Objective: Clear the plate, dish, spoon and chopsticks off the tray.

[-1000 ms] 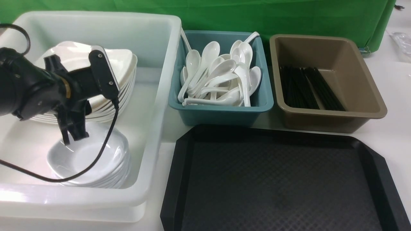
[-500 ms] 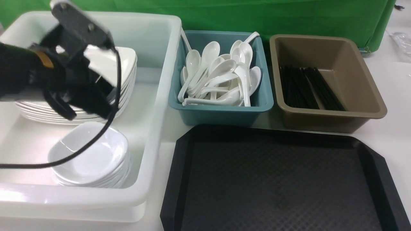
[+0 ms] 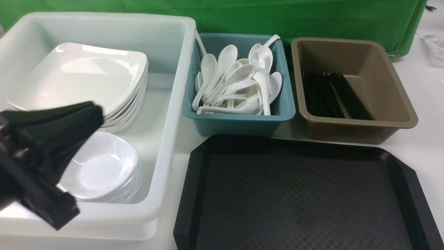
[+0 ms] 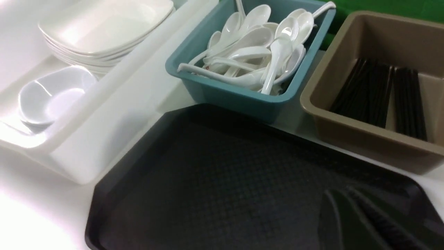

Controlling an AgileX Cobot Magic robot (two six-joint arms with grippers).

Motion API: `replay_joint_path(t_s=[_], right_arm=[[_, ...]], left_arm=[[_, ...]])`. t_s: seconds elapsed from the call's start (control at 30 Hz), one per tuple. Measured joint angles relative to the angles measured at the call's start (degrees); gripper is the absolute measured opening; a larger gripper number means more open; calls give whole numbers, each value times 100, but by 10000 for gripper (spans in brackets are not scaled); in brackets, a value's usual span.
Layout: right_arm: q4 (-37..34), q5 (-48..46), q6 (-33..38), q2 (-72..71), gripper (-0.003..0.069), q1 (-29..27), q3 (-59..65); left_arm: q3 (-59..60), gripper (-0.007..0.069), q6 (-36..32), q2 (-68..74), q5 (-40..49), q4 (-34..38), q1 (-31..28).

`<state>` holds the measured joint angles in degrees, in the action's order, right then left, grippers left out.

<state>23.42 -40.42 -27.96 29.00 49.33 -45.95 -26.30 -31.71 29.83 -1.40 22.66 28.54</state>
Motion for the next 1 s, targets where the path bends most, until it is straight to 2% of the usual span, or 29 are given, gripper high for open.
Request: replay_joint_path(t_s=[0.17,0.37,0.63,0.73,0.8,0.83,0.87,0.97,1.0], right_arm=[[-3,0,-77,0,58,0,0],[-7,6,-107,0,67,0,0],[-53,73,-107,0,84,-112,40],[-49,190,-47,-5,85,-527,142],[-228,346,293,-86,69,-1374,389],[-270,375,408,-115,61,-1455,455],[-622,563,977,-253,34,-2041,751],[-1576,1245,2582,-688,16,-3205,1640],[-2161,1617,3231,-985,15,-3597,2150]], left_arm=[[529,10,-6,-261,-552,-231,0],[936,11,-11,-261,-559,-649,0],[1448,11,-11,-267,-546,-712,0],[1560,11,-11,-266,-529,-712,0],[1699,11,-11,-266,-524,-731,0],[1719,11,-16,-266,-524,-731,0],[1792,11,-23,-266,-524,-733,0],[1927,11,-28,-266,-518,-774,0],[1966,11,-28,-266,-518,-805,0]])
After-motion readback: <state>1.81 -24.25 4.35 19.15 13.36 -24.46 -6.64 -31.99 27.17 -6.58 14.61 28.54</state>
